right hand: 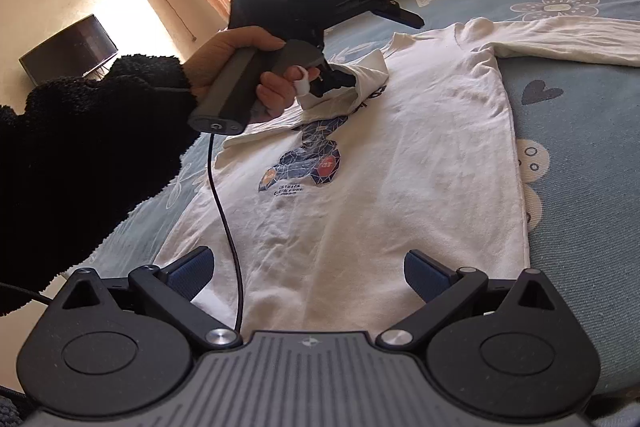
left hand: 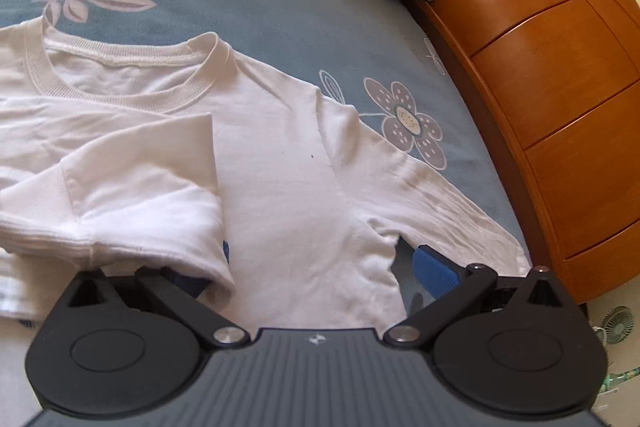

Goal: Fold clothes
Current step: 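Lower the sleeve cuff onto the shirt front and open the left gripper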

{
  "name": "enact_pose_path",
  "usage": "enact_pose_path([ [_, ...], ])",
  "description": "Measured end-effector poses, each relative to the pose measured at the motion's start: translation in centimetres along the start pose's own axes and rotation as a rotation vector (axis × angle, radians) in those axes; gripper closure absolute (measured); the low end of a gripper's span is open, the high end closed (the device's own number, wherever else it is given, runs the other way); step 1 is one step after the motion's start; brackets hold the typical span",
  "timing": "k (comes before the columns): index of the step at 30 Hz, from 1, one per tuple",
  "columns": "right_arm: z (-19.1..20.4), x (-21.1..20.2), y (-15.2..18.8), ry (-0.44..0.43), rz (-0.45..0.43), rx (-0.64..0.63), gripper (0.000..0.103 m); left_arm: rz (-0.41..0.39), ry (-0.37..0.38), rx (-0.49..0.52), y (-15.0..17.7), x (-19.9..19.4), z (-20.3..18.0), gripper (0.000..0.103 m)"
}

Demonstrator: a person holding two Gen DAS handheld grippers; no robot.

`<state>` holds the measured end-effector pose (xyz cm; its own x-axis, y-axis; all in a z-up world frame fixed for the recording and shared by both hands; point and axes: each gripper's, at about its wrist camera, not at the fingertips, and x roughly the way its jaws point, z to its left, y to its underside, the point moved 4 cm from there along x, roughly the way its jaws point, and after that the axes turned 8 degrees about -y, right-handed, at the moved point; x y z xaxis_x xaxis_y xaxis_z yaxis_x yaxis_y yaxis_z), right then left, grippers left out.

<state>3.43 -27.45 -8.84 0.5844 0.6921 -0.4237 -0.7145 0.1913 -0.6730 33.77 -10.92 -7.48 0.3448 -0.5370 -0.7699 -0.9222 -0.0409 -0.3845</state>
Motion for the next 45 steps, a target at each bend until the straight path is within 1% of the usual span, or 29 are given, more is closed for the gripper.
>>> enact_pose_path([
  [3, 0.1, -0.1, 0.0, -0.004, -0.005, 0.000, 0.000, 0.022, 0.062, -0.036, 0.9, -2.3, 0.3, 0.001],
  [5, 0.1, -0.1, 0.0, -0.005, -0.007, -0.004, 0.000, -0.012, 0.092, -0.056, 0.8, -4.4, 1.0, 0.001],
  [7, 0.2, -0.2, 0.0, -0.006, -0.009, -0.008, 0.000, -0.057, 0.110, -0.100, 0.5, -6.4, 2.2, 0.001],
  [9, 0.1, -0.2, 0.0, -0.009, -0.012, -0.006, 0.000, -0.074, 0.142, -0.162, 0.1, -7.6, 3.6, 0.001],
  [10, 0.1, -0.3, 0.0, -0.009, -0.012, -0.005, 0.000, -0.069, 0.146, -0.182, 0.1, -7.7, 4.2, 0.001],
  [12, 0.1, -0.2, 0.0, -0.009, -0.013, -0.003, 0.000, -0.031, 0.106, -0.198, 0.3, -7.4, 5.4, 0.001],
  [13, 0.2, -0.2, 0.0, -0.010, -0.012, -0.004, 0.000, -0.036, 0.081, -0.194, 0.3, -7.3, 5.8, 0.001],
  [15, 0.2, -0.1, 0.0, -0.008, -0.009, -0.007, 0.000, -0.074, 0.057, -0.195, 0.1, -7.2, 6.6, 0.001],
  [18, 0.2, 0.0, 0.0, -0.003, -0.004, -0.013, 0.000, -0.103, 0.024, -0.248, -0.4, -6.6, 8.3, 0.001],
  [20, 0.2, 0.0, 0.0, 0.000, -0.003, -0.014, 0.000, -0.099, -0.003, -0.275, -0.5, -5.8, 9.4, 0.001],
  [22, 0.2, 0.0, 0.0, -0.003, -0.003, -0.011, 0.000, -0.083, -0.017, -0.288, -0.5, -4.7, 10.1, 0.001],
  [25, 0.2, 0.0, 0.0, -0.004, -0.002, -0.011, 0.000, -0.065, -0.009, -0.291, -0.7, -3.6, 9.6, 0.001],
  [29, 0.2, 0.0, 0.0, -0.003, 0.001, -0.014, 0.000, -0.054, 0.055, -0.255, -1.9, -2.6, 7.3, 0.001],
  [32, 0.1, 0.0, 0.0, -0.004, -0.001, -0.006, 0.000, -0.072, 0.054, -0.186, -2.8, -2.9, 5.2, 0.001],
  [34, 0.1, 0.0, 0.0, -0.002, -0.002, -0.006, 0.000, -0.100, 0.024, -0.122, -3.1, -3.9, 4.6, 0.001],
  [36, 0.1, 0.0, 0.0, -0.002, -0.002, -0.006, 0.000, -0.132, -0.053, -0.094, -3.1, -4.9, 5.3, 0.001],
  [38, 0.1, 0.0, 0.0, -0.003, -0.002, -0.006, 0.000, -0.138, -0.110, -0.113, -2.8, -5.4, 6.9, 0.001],
  [42, 0.1, 0.0, 0.0, -0.004, -0.002, -0.006, 0.000, -0.088, -0.125, -0.227, -1.8, -4.6, 10.2, 0.001],
  [45, 0.1, 0.0, 0.0, -0.005, -0.003, -0.006, 0.000, -0.055, -0.109, -0.254, -1.5, -3.3, 10.3, 0.001],
])
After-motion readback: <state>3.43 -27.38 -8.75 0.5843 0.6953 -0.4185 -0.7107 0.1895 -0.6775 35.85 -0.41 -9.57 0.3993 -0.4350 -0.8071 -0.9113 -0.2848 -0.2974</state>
